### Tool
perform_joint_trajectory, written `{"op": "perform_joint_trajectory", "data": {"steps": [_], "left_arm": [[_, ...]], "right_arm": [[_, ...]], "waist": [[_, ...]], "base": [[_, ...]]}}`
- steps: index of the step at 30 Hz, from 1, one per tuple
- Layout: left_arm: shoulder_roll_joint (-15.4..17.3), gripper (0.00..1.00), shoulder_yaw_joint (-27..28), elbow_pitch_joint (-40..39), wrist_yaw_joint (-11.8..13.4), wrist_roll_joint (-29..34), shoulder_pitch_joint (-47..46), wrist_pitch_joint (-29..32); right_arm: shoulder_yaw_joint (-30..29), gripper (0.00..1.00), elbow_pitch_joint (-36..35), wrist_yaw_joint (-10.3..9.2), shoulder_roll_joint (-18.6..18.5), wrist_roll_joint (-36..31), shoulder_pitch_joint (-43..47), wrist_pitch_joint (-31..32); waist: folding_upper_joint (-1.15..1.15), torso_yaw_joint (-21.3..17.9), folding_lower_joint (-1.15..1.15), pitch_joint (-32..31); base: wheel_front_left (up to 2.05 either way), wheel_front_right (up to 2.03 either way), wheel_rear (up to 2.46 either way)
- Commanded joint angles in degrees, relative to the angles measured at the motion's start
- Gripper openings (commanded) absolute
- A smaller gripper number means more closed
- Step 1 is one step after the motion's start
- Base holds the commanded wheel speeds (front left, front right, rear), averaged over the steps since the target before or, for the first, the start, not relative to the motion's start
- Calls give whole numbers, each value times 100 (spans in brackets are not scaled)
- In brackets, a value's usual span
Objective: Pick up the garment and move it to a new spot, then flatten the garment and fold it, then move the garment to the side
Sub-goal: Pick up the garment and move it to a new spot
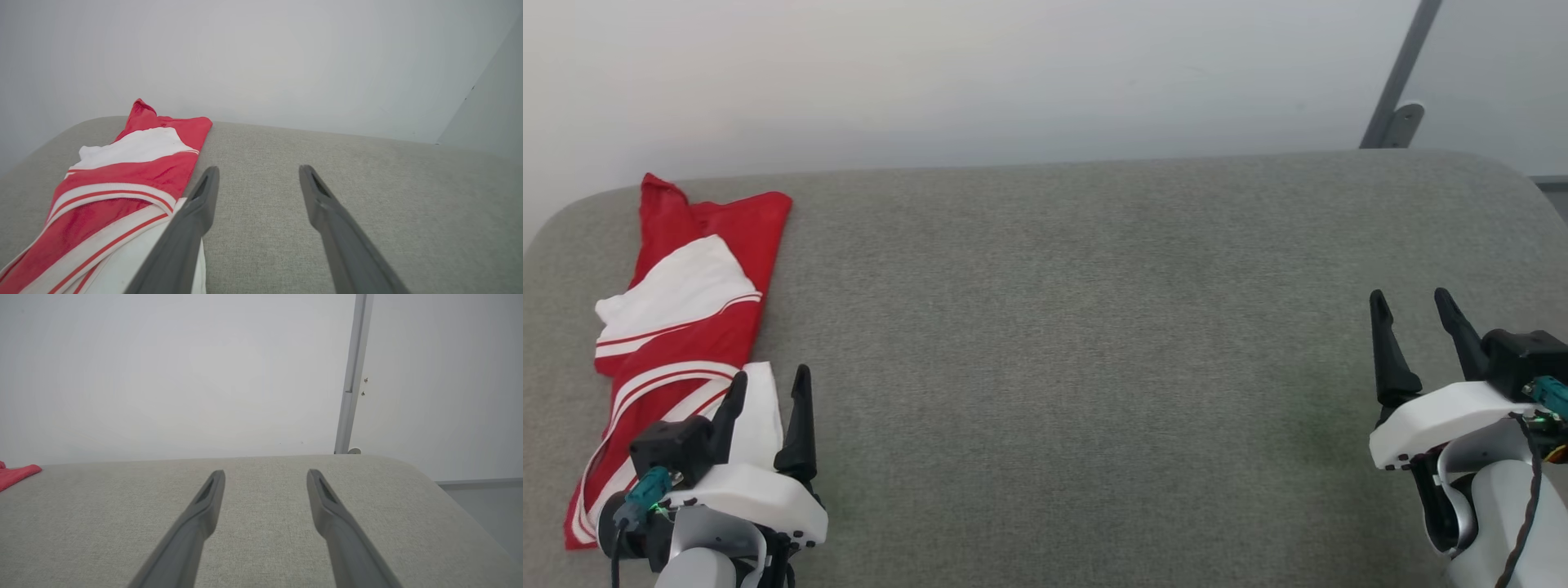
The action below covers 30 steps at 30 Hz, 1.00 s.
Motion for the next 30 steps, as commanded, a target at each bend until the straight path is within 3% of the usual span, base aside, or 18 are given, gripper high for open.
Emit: {"op": "perform_joint_trajectory", "data": {"steps": [1, 10, 23, 30], "left_arm": [[23, 100, 11, -3, -42, 165, -122, -57], [-91, 100, 232, 196, -20, 491, -163, -171], [-349, 100, 623, -46, 105, 1055, 348, -308], [-538, 100, 935, -327, 192, 1203, 712, -366]], "right_arm": [[-31, 100, -59, 0, 6, -57, -99, -63], [213, 100, -27, 0, 117, -312, -12, -176], [938, 100, 178, -1, 323, -654, -130, -315], [1404, 100, 345, -1, 432, -774, -298, -375]], "waist": [[0, 61, 0, 0], [0, 753, 0, 26], [0, 2335, 0, -24], [0, 2778, 0, 19]], "base": [[0, 0, 0], [0, 0, 0], [0, 0, 0], [0, 0, 0]]}}
